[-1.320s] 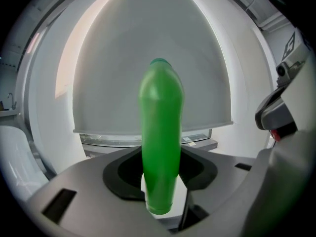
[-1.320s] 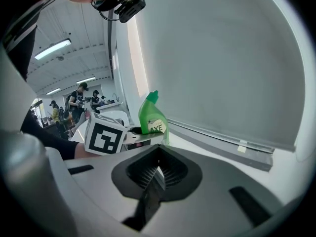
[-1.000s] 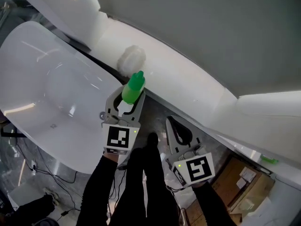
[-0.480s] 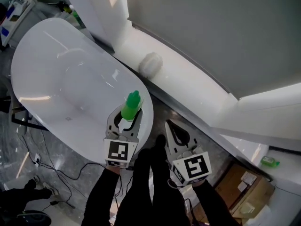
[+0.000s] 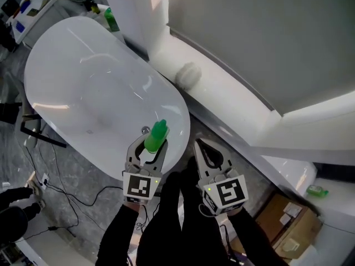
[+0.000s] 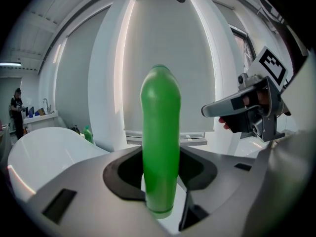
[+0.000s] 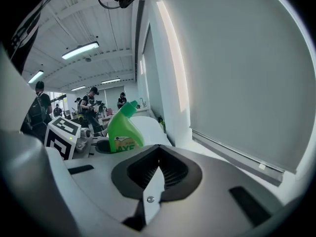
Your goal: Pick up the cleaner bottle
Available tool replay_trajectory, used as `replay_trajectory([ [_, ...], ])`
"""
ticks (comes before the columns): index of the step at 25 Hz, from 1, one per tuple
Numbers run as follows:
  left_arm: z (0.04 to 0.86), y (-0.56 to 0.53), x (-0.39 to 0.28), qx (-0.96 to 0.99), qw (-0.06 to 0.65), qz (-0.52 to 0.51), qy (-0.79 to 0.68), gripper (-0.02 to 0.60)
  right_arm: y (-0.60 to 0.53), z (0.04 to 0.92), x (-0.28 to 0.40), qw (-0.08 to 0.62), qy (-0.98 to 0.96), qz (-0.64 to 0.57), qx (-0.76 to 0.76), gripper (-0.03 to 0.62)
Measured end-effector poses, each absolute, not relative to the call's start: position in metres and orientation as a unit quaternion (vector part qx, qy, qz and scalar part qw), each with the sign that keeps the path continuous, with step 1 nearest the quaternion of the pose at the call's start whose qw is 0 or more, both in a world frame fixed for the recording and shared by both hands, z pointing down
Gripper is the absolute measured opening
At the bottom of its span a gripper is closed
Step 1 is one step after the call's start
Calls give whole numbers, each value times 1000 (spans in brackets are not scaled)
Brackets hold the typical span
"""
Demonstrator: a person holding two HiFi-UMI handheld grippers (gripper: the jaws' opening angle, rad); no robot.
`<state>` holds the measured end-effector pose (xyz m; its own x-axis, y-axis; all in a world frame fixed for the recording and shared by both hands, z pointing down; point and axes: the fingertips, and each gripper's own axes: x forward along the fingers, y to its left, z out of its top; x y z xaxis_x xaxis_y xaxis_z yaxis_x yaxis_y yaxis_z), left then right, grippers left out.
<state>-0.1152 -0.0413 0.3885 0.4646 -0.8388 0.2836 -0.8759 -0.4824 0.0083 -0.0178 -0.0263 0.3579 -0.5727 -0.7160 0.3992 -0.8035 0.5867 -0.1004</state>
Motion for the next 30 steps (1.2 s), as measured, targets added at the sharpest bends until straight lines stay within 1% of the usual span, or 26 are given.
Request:
replay_trajectory([
  [6, 375, -31, -115, 855, 78, 106, -502, 186, -17, 349, -21, 161, -873, 132, 441, 5],
  [22, 329, -19, -102, 871, 53, 72, -484, 186, 9, 324, -11, 148, -854, 129, 481, 5],
  [30, 318, -11, -102, 874, 42, 64, -481, 186, 23, 319, -8, 145, -850, 125, 490, 5],
])
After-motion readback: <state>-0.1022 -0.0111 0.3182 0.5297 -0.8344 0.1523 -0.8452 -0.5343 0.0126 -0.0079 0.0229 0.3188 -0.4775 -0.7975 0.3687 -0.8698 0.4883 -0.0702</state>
